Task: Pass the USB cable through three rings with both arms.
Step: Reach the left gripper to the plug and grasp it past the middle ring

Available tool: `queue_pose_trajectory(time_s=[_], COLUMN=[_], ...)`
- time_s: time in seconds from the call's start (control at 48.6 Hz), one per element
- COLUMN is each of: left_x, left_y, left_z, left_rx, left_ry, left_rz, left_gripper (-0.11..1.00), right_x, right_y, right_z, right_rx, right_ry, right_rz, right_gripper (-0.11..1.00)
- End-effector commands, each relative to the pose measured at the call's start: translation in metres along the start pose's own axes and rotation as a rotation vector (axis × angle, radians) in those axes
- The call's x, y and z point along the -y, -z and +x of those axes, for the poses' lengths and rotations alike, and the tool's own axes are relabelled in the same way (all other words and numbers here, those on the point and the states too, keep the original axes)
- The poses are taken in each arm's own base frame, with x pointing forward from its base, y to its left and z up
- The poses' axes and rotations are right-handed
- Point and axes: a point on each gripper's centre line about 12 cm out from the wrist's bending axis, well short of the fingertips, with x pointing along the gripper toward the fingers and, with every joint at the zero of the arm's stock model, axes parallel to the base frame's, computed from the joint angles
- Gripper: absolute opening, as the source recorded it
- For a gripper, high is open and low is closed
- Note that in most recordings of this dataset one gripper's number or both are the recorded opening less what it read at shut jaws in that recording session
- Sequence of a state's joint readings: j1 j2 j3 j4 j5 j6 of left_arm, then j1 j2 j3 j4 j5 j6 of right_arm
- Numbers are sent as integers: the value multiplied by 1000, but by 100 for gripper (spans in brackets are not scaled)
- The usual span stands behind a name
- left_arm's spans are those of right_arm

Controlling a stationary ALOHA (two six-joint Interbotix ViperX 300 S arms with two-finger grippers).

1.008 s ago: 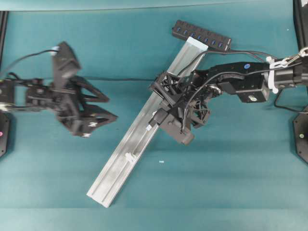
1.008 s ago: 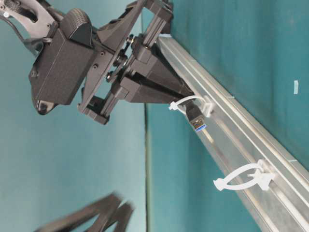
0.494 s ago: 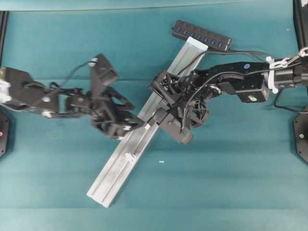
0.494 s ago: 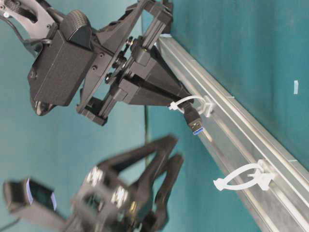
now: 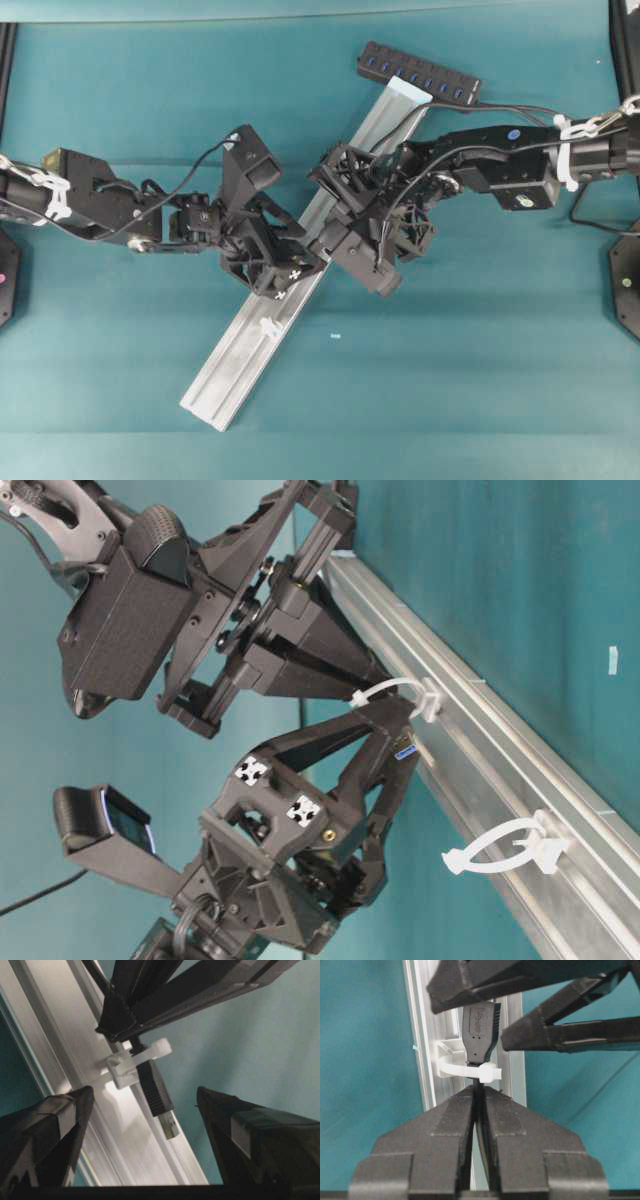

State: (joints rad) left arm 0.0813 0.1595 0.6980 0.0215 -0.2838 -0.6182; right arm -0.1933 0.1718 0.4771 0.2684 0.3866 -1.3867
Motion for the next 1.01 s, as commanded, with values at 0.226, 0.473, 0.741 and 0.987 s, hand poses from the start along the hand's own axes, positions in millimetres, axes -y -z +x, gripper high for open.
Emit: queue_pose_trajectory(time_s=[0.226,0.473,0.741,0.987], left_x=[4,5,8,10], left_y=[-5,-10,-13,-13], left_z=[3,6,7,6], left_rx=[21,60,72,69], left_ry=[18,40,47,52], left_rz=[7,14,11,8], left_gripper=[90,71,45,43], right_x=[2,2,2,1], right_y=[0,0,1,2], right_z=[0,0,0,0], right_rx=[2,2,0,-1], right_ry=[8,8,7,3], right_rz=[10,9,11,8], right_gripper=[7,7,7,7])
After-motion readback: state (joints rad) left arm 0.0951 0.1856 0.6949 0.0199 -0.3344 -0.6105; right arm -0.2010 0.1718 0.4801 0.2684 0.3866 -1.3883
